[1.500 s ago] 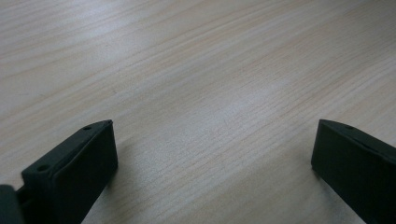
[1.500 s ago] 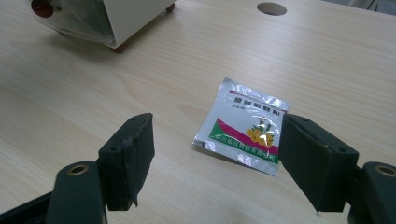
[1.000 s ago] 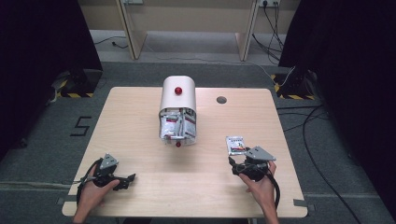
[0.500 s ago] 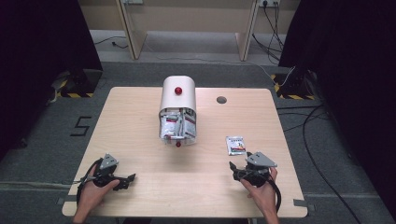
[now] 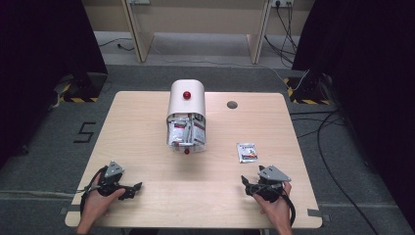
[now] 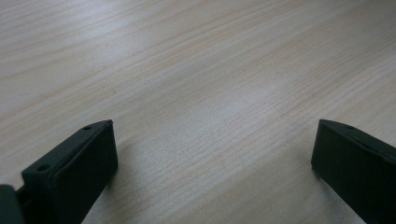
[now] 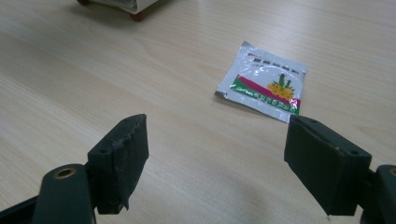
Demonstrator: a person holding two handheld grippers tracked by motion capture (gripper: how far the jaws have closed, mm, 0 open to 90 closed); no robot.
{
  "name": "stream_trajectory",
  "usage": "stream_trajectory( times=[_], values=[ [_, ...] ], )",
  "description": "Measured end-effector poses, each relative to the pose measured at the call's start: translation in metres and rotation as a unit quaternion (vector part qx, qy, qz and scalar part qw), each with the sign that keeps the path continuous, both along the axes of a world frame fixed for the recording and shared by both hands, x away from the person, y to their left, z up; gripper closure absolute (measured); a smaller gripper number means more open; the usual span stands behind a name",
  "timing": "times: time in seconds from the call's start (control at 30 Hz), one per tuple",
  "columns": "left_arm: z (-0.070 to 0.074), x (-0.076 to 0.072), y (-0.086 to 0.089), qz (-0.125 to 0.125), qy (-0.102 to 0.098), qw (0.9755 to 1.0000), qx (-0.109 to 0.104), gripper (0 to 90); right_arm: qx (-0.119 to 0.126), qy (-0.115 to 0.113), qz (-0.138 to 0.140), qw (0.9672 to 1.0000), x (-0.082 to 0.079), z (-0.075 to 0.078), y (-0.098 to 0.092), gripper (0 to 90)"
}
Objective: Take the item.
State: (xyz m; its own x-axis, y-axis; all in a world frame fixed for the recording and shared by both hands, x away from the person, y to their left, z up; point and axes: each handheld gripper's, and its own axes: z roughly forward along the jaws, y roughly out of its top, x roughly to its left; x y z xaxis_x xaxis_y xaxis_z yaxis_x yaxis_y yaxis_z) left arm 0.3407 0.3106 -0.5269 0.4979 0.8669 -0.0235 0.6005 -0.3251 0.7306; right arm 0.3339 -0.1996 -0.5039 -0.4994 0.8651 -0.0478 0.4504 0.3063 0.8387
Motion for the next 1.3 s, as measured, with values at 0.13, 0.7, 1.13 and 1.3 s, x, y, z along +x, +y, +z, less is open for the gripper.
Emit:
stream_trajectory(
  times=[0.13,0.7,1.13,1.3],
  values=[
    [0.0,0.0,0.0,0.0,0.0,1.0,0.0,0.0,-0.002,0.006,0.002,1.0,-0.003,-0.004,-0.001,23.1],
    [0.0,0.0,0.0,0.0,0.0,1.0,0.001,0.0,-0.029,0.036,-0.012,0.9989,-0.016,-0.012,-0.005,16.9],
    [0.0,0.0,0.0,0.0,-0.001,1.0,0.001,0.0,-0.049,0.067,-0.013,0.9965,-0.027,-0.014,-0.007,16.1],
    [0.0,0.0,0.0,0.0,0.0,1.0,0.001,0.0,-0.025,0.086,-0.016,0.9959,-0.032,-0.016,-0.01,14.4]
  ],
)
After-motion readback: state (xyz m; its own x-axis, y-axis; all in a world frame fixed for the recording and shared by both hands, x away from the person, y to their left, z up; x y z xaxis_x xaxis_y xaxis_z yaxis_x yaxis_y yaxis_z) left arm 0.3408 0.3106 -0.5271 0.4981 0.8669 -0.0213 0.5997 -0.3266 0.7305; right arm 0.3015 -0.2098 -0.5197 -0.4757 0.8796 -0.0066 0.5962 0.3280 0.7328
